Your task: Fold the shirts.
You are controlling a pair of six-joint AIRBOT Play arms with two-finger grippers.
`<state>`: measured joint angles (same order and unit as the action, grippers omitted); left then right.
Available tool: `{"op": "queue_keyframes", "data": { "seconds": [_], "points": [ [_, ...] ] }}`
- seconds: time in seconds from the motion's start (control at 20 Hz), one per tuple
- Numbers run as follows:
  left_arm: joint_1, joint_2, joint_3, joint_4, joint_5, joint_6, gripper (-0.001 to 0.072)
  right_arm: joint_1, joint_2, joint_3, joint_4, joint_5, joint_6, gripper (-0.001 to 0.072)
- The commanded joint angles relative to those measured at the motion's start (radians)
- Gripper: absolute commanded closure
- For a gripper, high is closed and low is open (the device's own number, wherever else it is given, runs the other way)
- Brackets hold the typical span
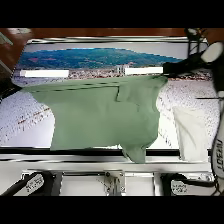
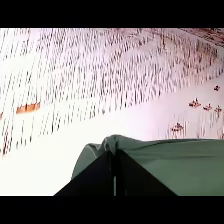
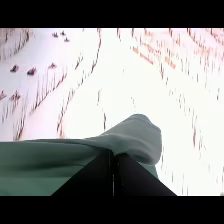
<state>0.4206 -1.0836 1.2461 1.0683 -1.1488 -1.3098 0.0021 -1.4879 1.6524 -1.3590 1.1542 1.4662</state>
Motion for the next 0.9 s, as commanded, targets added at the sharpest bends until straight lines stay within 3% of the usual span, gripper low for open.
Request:
{"op": "queue_keyframes", "data": {
  "seconds": [0.0, 0.2, 0.3, 0.65, 0.85],
  "points": [
    [-0.062, -0.199, -0.019, -0.014, 0.284, 0.053, 0.0670, 0.047, -0.203, -0.010, 0.048, -0.413, 0.017, 0.0659],
    [-0.144, -0.327, -0.020, -0.014, 0.545, 0.053, 0.0669, 0.063, -0.307, -0.010, 0.103, -0.612, 0.017, 0.0658],
    [-0.178, -0.379, -0.019, -0.014, 0.597, 0.053, 0.0669, 0.063, -0.341, -0.010, 0.104, -0.632, 0.017, 0.0659],
    [-0.209, -0.491, -0.020, 0.010, 0.507, 0.053, 0.0670, 0.061, -0.392, -0.010, 0.081, -0.450, 0.019, 0.0659],
    [-0.184, -0.488, -0.020, 0.035, 0.342, 0.050, 0.0670, 0.046, -0.374, -0.010, 0.042, -0.163, 0.019, 0.0659]
  ]
}}
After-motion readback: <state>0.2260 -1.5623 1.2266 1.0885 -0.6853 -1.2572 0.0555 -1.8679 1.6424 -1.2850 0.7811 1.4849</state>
